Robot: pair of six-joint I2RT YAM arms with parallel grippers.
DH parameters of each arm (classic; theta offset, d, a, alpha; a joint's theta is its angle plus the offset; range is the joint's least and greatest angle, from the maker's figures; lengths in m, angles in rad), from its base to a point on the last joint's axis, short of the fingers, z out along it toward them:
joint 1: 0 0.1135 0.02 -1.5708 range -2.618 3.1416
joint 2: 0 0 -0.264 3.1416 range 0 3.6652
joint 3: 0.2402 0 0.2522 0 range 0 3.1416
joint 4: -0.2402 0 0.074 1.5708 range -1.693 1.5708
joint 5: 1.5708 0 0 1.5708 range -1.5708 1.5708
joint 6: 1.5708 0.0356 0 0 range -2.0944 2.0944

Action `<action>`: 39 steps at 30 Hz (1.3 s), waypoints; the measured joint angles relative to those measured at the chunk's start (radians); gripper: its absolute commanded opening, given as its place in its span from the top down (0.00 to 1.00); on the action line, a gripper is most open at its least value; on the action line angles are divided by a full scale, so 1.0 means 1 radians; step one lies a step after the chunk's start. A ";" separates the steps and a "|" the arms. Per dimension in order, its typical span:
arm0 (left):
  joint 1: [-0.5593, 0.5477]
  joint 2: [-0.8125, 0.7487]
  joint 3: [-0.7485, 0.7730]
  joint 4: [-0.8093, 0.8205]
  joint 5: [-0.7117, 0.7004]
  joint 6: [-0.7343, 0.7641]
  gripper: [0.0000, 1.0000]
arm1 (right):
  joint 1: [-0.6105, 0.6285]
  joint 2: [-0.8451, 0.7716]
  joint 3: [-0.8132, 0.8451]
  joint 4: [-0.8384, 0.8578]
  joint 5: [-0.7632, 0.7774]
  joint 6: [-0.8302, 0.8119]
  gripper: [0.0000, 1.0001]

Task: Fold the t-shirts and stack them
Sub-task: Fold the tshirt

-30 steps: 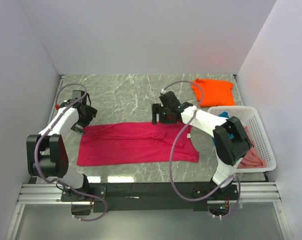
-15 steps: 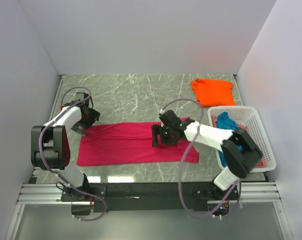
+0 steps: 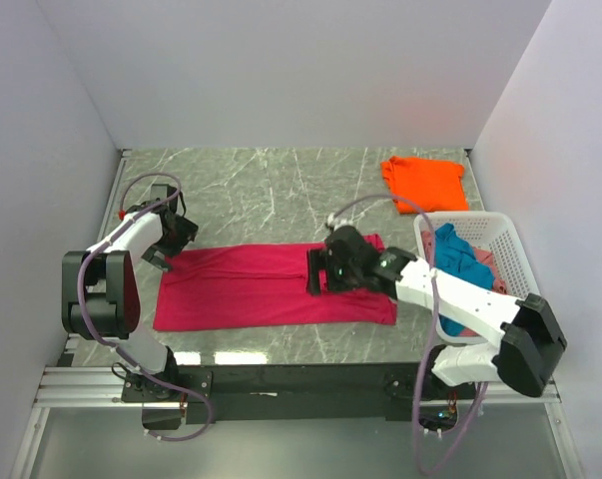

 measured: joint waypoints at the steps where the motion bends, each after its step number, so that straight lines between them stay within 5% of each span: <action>1: 0.000 0.000 0.000 0.003 0.002 0.000 0.01 | -0.034 0.021 0.029 0.012 0.006 -0.010 0.09; 9: 0.000 -0.002 -0.002 0.012 0.005 0.005 0.00 | -0.180 0.402 0.241 0.123 0.054 -0.063 0.10; 14: 0.000 -0.002 -0.008 0.021 0.005 0.005 0.01 | -0.180 0.481 0.224 0.127 0.019 -0.060 0.10; 22: 0.000 0.021 -0.024 0.031 -0.002 0.007 0.00 | -0.134 0.339 0.021 0.172 -0.047 0.008 0.11; 30: 0.000 0.027 -0.025 0.031 -0.023 0.006 0.01 | 0.116 -0.011 -0.153 0.100 -0.104 0.171 0.11; 39: -0.004 0.023 -0.005 0.005 -0.031 -0.013 0.01 | 0.004 -0.157 -0.148 -0.003 -0.029 0.218 0.07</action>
